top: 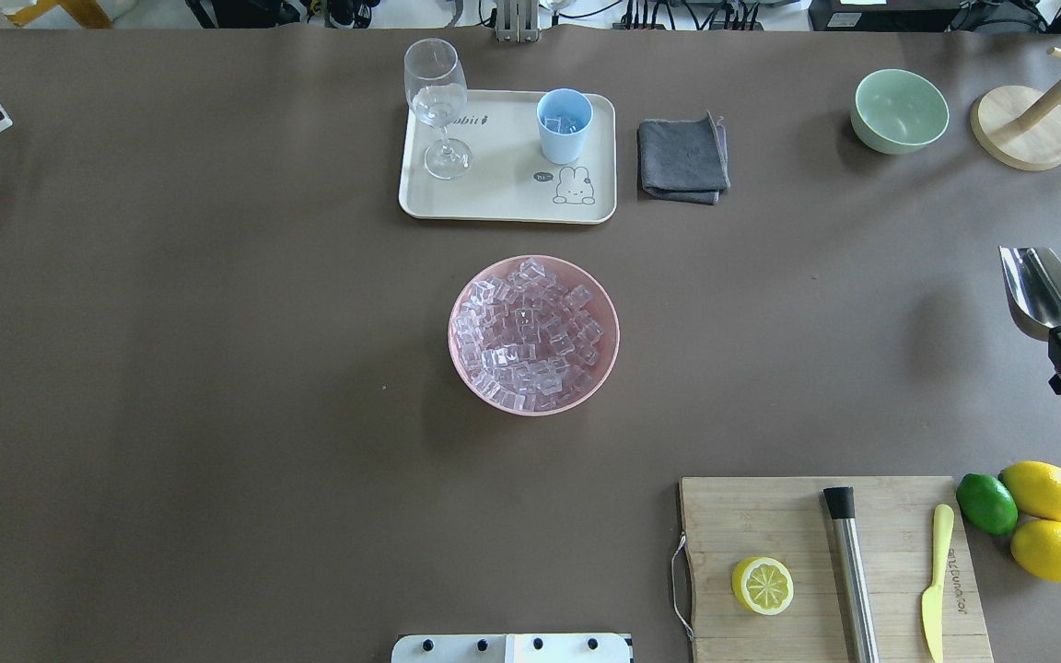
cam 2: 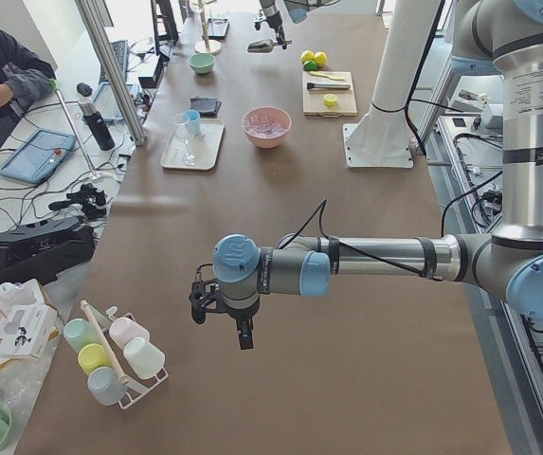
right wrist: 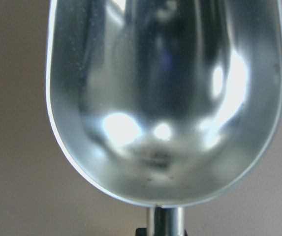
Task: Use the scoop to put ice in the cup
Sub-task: 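Lower the scoop onto the table and open the right gripper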
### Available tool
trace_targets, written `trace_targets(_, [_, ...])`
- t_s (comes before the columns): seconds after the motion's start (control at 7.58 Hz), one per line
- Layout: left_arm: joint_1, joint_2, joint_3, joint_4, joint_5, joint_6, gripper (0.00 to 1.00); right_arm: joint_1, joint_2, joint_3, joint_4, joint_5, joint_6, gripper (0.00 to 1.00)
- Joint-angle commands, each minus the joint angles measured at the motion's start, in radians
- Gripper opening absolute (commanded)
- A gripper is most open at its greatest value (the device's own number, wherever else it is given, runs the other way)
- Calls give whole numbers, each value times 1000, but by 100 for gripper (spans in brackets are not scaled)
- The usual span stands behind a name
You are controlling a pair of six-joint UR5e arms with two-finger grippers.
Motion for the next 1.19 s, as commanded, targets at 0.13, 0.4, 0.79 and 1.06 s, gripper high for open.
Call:
trace_targets(0.13, [3,0,3,0,-1,0,98,-2,12,-61,52,1,4,0])
trace_targets(0.4, [3,0,3,0,-1,0,98,-2,21,-81,52,5,4,0])
trace_targets(0.79, [3,0,3,0,-1,0,98,-5,50,-155,107,4,2,21])
trace_targets(1.06, [3,0,5,0,-1,0,98,-3,51,-190,161,5,4,53])
